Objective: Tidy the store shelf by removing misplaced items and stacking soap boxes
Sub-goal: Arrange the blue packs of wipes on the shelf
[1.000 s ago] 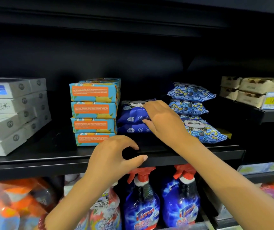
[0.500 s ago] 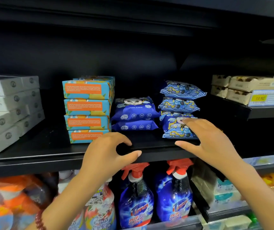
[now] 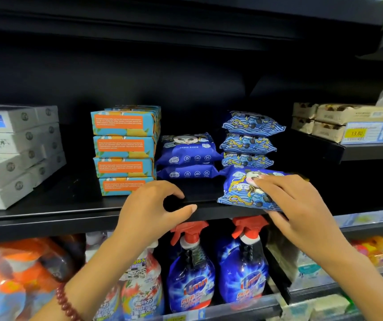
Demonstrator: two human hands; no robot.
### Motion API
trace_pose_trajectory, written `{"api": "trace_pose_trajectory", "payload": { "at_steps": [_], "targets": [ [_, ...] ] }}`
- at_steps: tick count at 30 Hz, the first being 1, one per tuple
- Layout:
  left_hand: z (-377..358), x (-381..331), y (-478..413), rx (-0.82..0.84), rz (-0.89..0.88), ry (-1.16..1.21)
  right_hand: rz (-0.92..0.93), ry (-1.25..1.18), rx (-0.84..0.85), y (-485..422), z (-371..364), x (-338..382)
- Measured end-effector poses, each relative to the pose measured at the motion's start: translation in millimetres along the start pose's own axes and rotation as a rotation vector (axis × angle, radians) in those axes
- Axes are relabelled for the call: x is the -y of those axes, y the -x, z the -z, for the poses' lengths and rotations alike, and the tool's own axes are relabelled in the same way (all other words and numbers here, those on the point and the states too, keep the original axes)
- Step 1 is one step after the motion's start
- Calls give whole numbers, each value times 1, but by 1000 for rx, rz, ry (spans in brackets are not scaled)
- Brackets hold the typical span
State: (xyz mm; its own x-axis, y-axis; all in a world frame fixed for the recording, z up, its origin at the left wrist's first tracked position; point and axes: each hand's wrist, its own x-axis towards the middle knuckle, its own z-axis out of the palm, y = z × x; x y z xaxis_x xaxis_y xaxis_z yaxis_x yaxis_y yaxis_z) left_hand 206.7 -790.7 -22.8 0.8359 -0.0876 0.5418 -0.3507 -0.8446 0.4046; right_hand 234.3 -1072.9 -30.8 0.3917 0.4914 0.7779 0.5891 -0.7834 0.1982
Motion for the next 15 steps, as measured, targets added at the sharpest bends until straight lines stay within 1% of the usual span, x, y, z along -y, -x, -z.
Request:
{"api": "trace_pose_trajectory", "payload": {
  "at_steps": [2,4,7,8,10,12,13,15],
  "targets": [
    [0,2,-1,17,-7,5,21,-6,-37,2,2,4],
    [1,1,-1,6,19,87,49,-22,-99,5,4,11],
    [7,-9,-3,-86,67,424,122,-12,-210,4,7,26],
    [10,-15,-4,-82,81,522,150,0,-254,2,8,32],
    [14,-25,-7,-12,108,673,198,5,-340,-6,8,42],
    [16,-34,-9,69,126,748,233,-5,-394,-17,9,53],
    [16,-37,-10,80,128,780,246,-13,-414,-22,9,58],
    [15,-40,-11,47,152,892,250,-35,-434,-30,6,65]
  ]
}}
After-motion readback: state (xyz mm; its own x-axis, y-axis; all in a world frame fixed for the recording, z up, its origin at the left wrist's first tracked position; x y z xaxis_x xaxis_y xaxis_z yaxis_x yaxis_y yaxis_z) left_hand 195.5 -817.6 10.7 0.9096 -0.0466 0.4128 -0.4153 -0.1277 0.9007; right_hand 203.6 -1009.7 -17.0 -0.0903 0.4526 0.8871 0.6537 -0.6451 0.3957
